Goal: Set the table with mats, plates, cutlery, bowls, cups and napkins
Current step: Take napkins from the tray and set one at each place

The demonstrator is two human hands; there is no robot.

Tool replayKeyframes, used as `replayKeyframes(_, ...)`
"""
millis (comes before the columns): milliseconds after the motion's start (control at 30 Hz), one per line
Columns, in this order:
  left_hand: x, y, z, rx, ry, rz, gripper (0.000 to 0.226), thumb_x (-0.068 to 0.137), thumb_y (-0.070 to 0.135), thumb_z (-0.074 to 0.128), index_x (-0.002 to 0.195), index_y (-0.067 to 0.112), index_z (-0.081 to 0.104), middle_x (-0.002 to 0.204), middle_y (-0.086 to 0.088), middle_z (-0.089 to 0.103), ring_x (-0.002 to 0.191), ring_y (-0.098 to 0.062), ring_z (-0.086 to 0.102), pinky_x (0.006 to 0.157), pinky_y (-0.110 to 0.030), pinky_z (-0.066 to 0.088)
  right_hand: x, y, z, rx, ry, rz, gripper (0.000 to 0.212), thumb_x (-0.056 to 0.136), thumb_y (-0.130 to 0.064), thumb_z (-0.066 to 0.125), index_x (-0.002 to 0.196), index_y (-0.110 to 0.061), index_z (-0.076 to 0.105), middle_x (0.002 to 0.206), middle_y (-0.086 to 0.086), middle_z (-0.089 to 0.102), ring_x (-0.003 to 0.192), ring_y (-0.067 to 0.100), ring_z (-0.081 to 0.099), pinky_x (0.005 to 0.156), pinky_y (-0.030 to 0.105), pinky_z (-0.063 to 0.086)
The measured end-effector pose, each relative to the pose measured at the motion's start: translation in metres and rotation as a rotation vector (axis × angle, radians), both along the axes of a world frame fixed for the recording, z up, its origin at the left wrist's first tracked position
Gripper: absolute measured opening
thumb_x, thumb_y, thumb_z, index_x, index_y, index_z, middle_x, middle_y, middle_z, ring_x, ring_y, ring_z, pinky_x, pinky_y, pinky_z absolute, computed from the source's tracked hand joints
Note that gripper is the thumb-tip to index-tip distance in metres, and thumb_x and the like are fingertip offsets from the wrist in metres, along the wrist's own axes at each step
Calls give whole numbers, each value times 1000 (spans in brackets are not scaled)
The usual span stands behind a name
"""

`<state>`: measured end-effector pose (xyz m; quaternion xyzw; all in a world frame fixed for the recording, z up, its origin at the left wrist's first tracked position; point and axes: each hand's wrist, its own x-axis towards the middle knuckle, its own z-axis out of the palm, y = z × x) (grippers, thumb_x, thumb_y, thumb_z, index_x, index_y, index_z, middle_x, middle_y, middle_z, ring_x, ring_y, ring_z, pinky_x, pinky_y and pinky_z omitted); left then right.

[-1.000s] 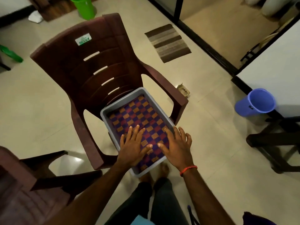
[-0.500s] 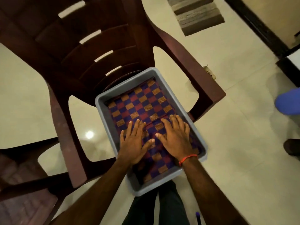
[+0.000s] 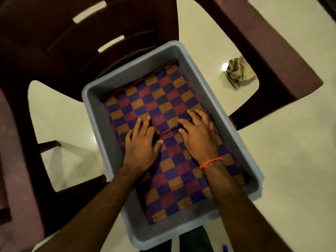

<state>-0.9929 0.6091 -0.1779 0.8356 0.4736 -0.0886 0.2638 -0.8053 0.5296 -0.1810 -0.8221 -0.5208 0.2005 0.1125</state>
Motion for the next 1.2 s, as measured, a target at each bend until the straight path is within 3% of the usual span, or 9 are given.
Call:
replayKeyframes(200, 9, 2, -6, 56, -4, 53, 20, 101, 42, 55, 112, 26, 60, 169, 2, 22, 158, -23, 9, 119, -56, 19, 3, 9, -7, 73, -54, -31, 12, 90, -29, 72, 102, -28, 74, 128, 3, 61, 125, 26, 46, 89, 44, 49)
replayKeyframes(367, 10, 4, -7, 77, -17, 56, 15, 99, 37, 60, 106, 25, 64, 167, 5, 28, 156, -21, 14, 116, -55, 20, 5, 12, -7, 91, -71, 2, 9, 93, -29, 68, 100, -28, 73, 111, -3, 60, 112, 22, 48, 83, 40, 49)
replayKeyframes(600, 9, 6, -7, 114, -127, 7, 10, 93, 28, 67, 102, 22, 69, 150, 5, 55, 148, -20, 35, 112, -53, 23, 4, 14, -9, 137, -86, 42, 9, 89, -15, 68, 93, -21, 73, 97, -5, 64, 102, 20, 48, 83, 41, 49)
replayKeyframes(733, 8, 6, -10, 135, -192, -1, 17, 91, 29, 61, 102, 22, 72, 140, 6, 63, 143, -19, 42, 110, -49, 22, 6, 18, -8, 150, -64, 68, 10, 85, -12, 71, 91, -19, 74, 96, -7, 66, 101, 20, 49, 83, 40, 50)
replayKeyframes(1067, 2, 12, 3, 150, -186, -75, 27, 95, 38, 45, 102, 20, 63, 135, 5, 64, 136, -16, 47, 113, -52, 26, -1, 3, -4, 289, -126, 94, 10, 99, -16, 58, 103, -15, 67, 107, 3, 61, 101, 25, 51, 79, 41, 47)
replayKeyframes(1200, 4, 17, 17, 100, -223, -103, 26, 90, 38, 39, 99, 19, 56, 132, 0, 65, 128, -18, 55, 103, -46, 38, -9, 3, 7, 324, -130, 72, 5, 101, -13, 57, 105, -13, 60, 111, 6, 58, 104, 26, 51, 82, 43, 47)
